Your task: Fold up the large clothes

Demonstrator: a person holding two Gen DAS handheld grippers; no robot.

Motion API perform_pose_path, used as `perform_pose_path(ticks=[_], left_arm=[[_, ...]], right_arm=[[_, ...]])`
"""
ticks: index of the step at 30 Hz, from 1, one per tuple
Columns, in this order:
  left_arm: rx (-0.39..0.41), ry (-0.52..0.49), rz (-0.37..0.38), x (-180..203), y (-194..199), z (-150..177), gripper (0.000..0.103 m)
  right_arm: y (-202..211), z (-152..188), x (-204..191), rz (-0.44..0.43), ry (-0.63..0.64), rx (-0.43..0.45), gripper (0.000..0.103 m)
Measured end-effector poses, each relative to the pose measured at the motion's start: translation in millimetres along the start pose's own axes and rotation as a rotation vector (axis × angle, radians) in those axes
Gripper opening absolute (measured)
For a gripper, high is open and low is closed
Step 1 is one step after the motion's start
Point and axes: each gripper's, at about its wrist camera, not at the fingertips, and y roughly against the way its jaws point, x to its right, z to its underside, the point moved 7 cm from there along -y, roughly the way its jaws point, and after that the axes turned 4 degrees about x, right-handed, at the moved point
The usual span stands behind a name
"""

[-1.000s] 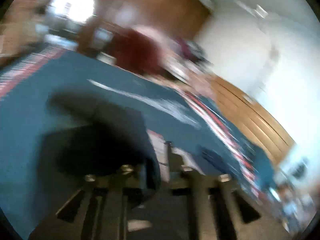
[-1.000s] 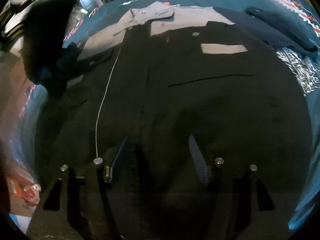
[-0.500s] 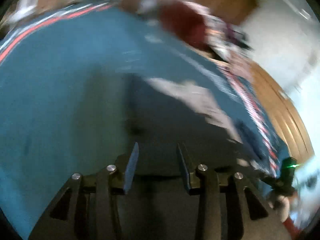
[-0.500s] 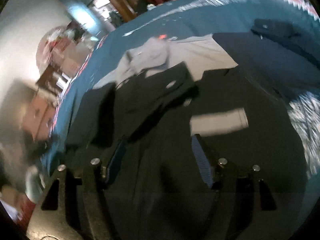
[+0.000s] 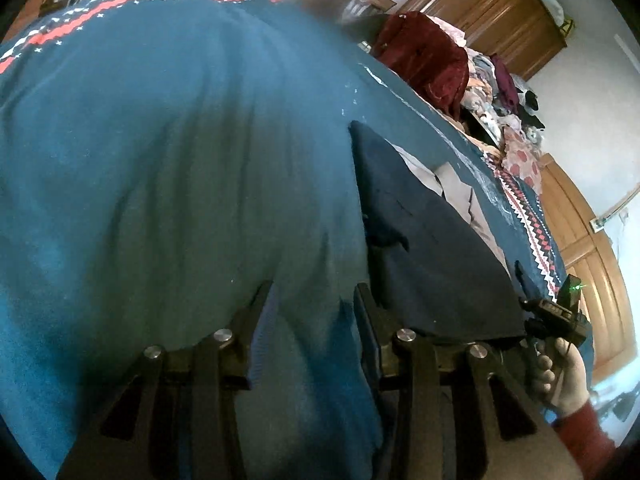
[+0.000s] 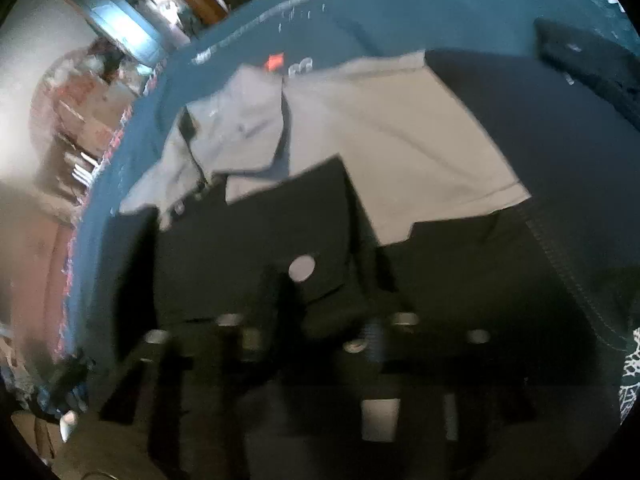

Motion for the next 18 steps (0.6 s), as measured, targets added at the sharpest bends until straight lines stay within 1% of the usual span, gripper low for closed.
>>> perform_pose_path(ticks=[1,4,6,8,10,11,12,14,15,16,17,18], left_arm=[[0.001,0.001,-0.001,2,0,0,0.04],[0.003,-0.001,-0.006,3,-1,0,0.04],[0.004,-0.003,-0.013,4,-2,0,0.04],[0.003,-0.008,-0.027,11,-5,1,0.04],[0.005,-0.019,-0.051,17,-3,-1,0.04],[0.011,-0.038,-0.075,27,3,-1,0.04],[0.027,-0.06,-0.078,35,10,-3,0.041],[0.065,-0.097,-0.086,47,27,-4,0.041],[0.071,-0.104,-0.089,51,32,-4,0.042],[0.075,-0.119,-0.093,54,36,-5,0.042],[0.076,-0.151,-0.094,63,39,-5,0.042],[0.071,-0.186,-0.085,74,38,-6,0.042]], right_arm=[[6,-3,4,-0.011,-0.02,0.02,0.002],[35,-1,27,0.0,-0.061,0.09,0.002],[42,4,40,0.012,-0.088,0.106,0.002],[40,12,52,0.011,-0.112,0.086,0.002],[41,16,53,0.015,-0.105,0.085,0.002],[43,16,51,0.024,-0.094,0.088,0.002],[46,15,51,0.037,-0.081,0.093,0.002],[51,9,49,0.075,-0.048,0.121,0.002],[53,4,48,0.091,-0.04,0.146,0.002],[53,3,48,0.086,-0.038,0.144,0.002],[47,5,49,0.066,-0.034,0.098,0.006],[32,10,48,0.072,-0.029,0.047,0.007]])
